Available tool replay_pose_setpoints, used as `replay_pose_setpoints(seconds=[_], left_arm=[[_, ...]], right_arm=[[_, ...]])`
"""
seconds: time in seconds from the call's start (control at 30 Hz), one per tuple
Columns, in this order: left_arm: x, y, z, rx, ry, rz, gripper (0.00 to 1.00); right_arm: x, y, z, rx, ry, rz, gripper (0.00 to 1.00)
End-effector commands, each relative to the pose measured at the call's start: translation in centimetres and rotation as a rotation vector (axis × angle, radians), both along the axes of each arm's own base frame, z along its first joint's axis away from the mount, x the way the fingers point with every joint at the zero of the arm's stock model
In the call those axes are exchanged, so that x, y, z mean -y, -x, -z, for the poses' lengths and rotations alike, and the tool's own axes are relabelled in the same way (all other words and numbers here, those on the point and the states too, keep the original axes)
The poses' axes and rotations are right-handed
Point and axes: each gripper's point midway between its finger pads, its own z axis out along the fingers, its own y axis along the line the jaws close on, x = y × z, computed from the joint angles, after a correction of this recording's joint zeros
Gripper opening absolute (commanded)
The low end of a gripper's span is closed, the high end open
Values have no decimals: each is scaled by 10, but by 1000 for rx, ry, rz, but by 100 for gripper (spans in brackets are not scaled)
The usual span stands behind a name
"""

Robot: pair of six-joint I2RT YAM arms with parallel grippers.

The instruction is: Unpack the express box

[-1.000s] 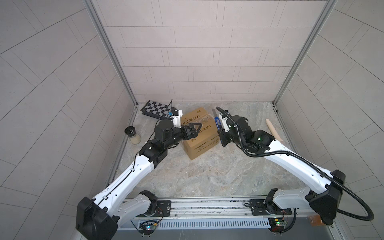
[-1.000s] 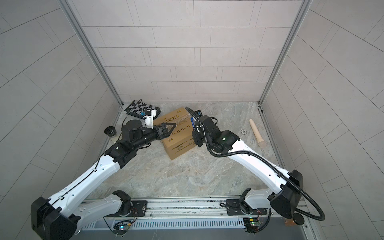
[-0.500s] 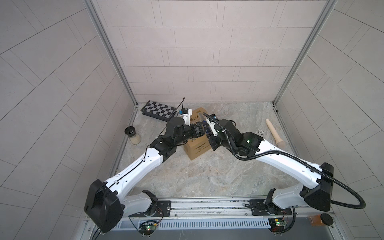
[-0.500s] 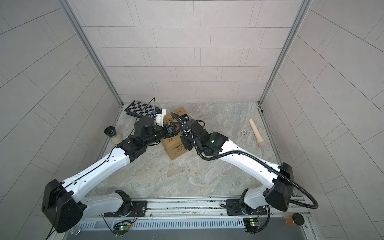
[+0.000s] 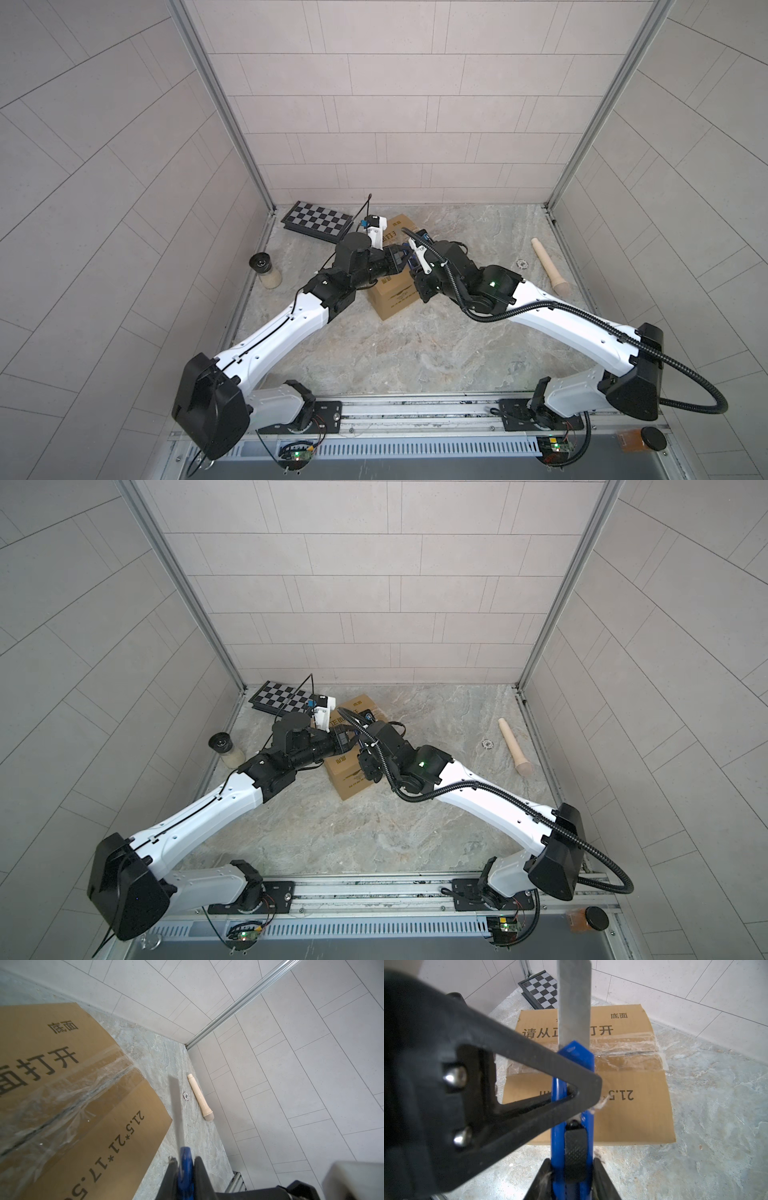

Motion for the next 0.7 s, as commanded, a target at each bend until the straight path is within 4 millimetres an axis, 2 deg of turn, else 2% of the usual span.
replay_pose_setpoints(seconds=[0.0, 0.07, 0.13, 0.2, 0.27, 0.37, 0.5, 0.67], left_arm=[[2, -2, -11, 27, 12, -9, 0], [0, -2, -14, 45, 10, -9, 0], [1, 0, -22, 83, 37, 5, 0], [2, 5, -33, 129, 84, 32, 0], [3, 10, -47, 182, 133, 61, 0], [2, 22, -69, 279, 214, 115, 0], [-5, 34, -89, 363, 322, 153, 0], [-15, 46, -111, 441, 472, 183, 0]], right_arm=[[-2, 3, -15, 27, -53, -2, 26], [3, 6, -25, 39, -92, -2, 47], [10, 10, -36, 48, -153, -6, 57], [20, 13, -49, 63, -233, -10, 62], [27, 17, -61, 78, -342, -31, 65], [28, 25, -79, 92, -541, -114, 66], [13, 40, -100, 111, -740, -256, 65], [-2, 44, -108, 93, -868, -330, 65]])
